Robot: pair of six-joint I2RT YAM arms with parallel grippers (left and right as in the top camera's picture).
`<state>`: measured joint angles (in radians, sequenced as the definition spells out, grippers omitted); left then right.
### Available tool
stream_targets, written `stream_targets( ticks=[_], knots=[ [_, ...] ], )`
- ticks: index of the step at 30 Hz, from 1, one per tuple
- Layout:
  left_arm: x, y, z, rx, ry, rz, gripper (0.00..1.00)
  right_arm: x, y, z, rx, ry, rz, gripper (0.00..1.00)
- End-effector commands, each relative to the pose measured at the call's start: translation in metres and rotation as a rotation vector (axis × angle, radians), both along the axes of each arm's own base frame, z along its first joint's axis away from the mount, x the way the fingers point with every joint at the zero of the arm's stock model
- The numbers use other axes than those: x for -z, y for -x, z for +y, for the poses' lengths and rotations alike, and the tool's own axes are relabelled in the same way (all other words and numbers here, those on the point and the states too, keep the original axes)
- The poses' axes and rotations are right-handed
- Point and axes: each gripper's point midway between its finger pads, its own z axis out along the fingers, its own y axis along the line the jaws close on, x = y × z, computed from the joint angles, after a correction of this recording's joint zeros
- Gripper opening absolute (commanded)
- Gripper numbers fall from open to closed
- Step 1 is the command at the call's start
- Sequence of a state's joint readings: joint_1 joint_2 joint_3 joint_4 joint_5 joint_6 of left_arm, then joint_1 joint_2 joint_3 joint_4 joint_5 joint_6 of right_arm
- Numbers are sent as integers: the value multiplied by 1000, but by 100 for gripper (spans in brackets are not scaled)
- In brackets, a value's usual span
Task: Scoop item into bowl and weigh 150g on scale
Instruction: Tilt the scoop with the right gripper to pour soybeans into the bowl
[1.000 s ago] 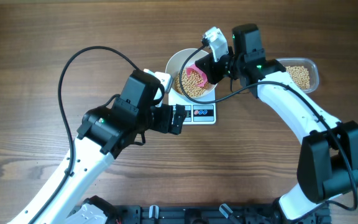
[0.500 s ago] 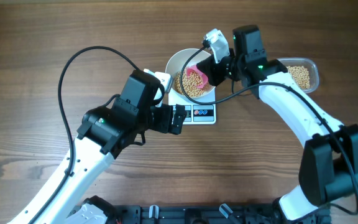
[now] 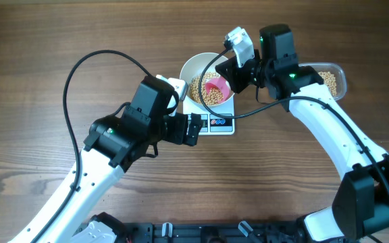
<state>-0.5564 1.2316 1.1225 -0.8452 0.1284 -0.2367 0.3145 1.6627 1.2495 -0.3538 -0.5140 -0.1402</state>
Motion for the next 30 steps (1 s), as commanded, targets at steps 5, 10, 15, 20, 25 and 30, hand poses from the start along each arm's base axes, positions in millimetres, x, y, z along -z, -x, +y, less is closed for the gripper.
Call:
stream_targets(
  ticks=[5,10,15,20,25,30],
  knots=[
    [2,1,1,16,-17,-10,100,-4,1,-1,0,6,-15,9],
    [2,1,1,16,-17,-10,100,2,6,-2,-2,19,16,11],
    [2,1,1,16,-17,-10,100,10,14,-5,-7,39,63,10],
    [2,1,1,16,-17,-10,100,8,12,-4,-6,35,52,5],
    [2,1,1,16,-17,-10,100,7,12,-4,-4,32,50,4],
    [2,1,1,16,-17,-9,100,-1,4,-2,55,-25,65,4]
  ],
)
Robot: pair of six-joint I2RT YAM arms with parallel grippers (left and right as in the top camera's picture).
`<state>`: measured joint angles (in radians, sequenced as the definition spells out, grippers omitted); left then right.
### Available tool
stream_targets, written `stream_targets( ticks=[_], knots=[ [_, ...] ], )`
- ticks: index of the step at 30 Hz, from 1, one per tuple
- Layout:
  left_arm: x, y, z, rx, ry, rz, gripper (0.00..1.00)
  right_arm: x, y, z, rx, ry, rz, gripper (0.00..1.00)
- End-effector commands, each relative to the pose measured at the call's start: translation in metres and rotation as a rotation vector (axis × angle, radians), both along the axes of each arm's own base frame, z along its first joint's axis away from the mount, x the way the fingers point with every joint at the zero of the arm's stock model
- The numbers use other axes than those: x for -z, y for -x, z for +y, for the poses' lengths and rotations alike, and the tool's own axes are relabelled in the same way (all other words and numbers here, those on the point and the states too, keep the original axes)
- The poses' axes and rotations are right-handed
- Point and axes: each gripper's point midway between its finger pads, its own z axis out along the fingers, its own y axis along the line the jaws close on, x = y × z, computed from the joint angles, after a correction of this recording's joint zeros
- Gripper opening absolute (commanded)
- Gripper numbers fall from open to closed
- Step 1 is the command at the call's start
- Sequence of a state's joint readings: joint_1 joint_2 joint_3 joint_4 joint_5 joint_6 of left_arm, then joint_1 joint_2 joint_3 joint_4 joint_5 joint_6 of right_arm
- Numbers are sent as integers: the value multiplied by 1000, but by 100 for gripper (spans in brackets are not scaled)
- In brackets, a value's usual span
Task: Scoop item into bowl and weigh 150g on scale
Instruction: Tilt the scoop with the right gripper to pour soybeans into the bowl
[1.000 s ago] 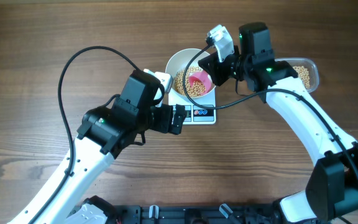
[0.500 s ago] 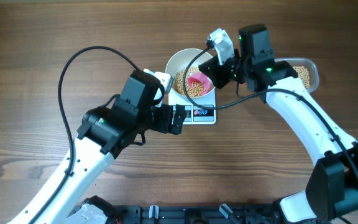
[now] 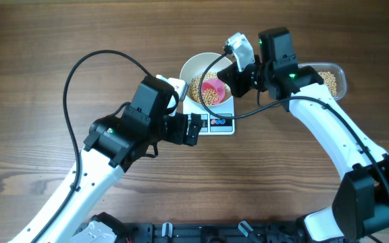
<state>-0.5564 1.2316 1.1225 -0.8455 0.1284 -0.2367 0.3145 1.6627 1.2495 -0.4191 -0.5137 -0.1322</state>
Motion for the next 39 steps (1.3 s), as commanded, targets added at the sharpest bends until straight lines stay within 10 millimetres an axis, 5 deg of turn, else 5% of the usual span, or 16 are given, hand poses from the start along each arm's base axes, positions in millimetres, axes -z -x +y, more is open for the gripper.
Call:
stream_targets(
  ticks=[1,11,39],
  knots=[
    [2,0,0,16,-17,-10,100,-15,-9,2,73,-63,-2,4],
    [2,0,0,16,-17,-10,100,-63,-24,-1,89,-130,-165,4],
    [2,0,0,16,-17,-10,100,-61,-9,15,-119,140,-417,5]
  ],
)
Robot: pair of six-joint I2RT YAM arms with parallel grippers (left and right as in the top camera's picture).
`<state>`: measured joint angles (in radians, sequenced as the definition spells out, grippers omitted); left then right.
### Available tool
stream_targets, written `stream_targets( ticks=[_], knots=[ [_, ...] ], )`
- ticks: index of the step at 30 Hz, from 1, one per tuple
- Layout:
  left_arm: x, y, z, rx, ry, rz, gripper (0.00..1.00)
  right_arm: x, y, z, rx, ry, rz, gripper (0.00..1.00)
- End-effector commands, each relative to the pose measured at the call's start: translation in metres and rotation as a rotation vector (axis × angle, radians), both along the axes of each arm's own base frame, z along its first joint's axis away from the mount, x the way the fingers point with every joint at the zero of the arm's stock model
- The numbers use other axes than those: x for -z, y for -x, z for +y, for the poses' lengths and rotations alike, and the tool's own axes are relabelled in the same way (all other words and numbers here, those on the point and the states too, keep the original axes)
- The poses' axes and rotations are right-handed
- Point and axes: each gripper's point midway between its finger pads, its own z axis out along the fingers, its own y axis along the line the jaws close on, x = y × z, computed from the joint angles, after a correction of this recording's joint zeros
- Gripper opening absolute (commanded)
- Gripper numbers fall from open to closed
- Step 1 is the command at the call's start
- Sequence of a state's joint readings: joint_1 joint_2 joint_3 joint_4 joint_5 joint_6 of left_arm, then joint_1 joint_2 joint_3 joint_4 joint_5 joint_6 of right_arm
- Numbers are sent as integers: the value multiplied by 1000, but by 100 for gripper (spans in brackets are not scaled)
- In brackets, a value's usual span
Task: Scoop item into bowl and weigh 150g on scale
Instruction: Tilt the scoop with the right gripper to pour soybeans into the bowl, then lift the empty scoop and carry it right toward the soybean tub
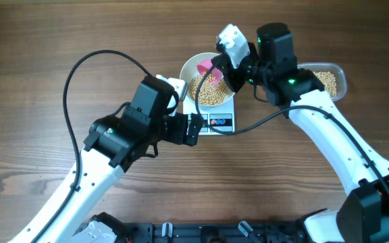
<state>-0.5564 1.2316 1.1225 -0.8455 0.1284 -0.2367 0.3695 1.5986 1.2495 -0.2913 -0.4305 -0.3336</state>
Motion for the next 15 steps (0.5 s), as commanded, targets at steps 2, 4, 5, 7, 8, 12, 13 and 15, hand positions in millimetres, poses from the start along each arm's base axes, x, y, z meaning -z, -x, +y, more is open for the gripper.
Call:
stream_targets(
  ticks=[2,4,5,7,8,12,13,15],
  knots=[
    [2,0,0,16,-17,-10,100,-19,2,-2,6,59,-104,4],
    [2,0,0,16,-17,-10,100,-24,2,-3,15,67,-120,4],
    [2,0,0,16,-17,-10,100,-26,3,-4,13,75,-134,4],
    [2,0,0,16,-17,-10,100,-30,5,-5,8,77,-146,4],
    [2,0,0,16,-17,-10,100,-32,5,-5,8,75,-149,4],
    [2,0,0,16,-17,-10,100,-38,8,-6,1,78,-168,4],
    [2,0,0,16,-17,-10,100,-39,9,-6,-4,83,-173,4],
    [2,0,0,16,-17,-10,100,-40,9,-7,5,91,-178,4]
  ],
)
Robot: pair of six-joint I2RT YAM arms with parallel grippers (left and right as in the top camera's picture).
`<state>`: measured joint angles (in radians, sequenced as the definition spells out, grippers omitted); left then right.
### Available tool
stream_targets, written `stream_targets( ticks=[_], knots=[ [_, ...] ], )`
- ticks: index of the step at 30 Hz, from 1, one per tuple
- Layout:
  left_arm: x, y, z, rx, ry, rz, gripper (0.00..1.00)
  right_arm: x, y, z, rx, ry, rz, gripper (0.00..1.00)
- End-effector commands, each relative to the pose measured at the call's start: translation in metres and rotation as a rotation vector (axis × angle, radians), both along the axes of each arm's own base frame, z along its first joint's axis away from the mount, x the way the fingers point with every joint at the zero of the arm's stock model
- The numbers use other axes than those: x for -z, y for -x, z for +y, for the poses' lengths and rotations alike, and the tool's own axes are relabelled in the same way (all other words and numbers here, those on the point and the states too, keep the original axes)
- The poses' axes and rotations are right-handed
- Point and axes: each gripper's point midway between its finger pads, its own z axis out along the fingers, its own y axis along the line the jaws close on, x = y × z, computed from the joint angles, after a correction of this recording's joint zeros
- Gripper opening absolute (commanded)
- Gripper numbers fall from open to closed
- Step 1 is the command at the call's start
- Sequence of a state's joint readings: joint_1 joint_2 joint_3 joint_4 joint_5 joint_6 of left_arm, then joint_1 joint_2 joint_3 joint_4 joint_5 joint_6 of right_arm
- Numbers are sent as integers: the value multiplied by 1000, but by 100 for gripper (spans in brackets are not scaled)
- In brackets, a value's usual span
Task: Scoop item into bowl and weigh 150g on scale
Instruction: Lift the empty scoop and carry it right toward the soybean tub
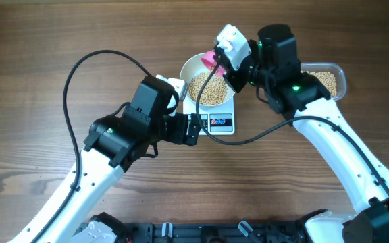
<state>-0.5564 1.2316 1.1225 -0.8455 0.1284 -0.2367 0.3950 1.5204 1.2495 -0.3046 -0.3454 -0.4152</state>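
A white bowl full of tan beans stands on a small white scale at the table's middle. My right gripper hovers at the bowl's far right rim, shut on a pink scoop that is tipped at the rim. The scoop's handle is hidden by the fingers. My left gripper rests low beside the scale's left side; its jaws appear shut on nothing. The scale's display is too small to read.
A clear tray of the same beans lies at the right, partly under my right arm. Black cables loop from both arms over the wooden table.
The pink scoop has shifted slightly further toward the bowl's far rim and my right arm has turned a little more. The left arm has not moved.
At first my right gripper held the pink scoop, loaded with beans, over the bowl's right side. A second later it sat lower in the bowl. Then it was tipped at the far rim above a fuller heap, and now it stays tipped there.
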Motion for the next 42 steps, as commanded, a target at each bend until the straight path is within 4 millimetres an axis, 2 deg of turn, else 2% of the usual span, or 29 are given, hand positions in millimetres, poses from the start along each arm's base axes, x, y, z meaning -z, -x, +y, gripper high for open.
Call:
stream_targets(
  ticks=[1,11,21,26,30,36,42],
  knots=[
    [2,0,0,16,-17,-10,100,-11,2,-3,10,30,-51,4],
    [2,0,0,16,-17,-10,100,-13,12,13,-23,33,-57,4],
    [2,0,0,16,-17,-10,100,-15,8,9,97,-101,65,4],
    [2,0,0,16,-17,-10,100,-21,-9,-13,254,-248,160,4],
    [2,0,0,16,-17,-10,100,-26,-27,-47,439,-450,293,4],
    [2,0,0,16,-17,-10,100,-40,-27,-69,379,-623,417,4],
    [2,0,0,16,-17,-10,100,-44,-25,-99,426,-794,598,4]
  ],
)
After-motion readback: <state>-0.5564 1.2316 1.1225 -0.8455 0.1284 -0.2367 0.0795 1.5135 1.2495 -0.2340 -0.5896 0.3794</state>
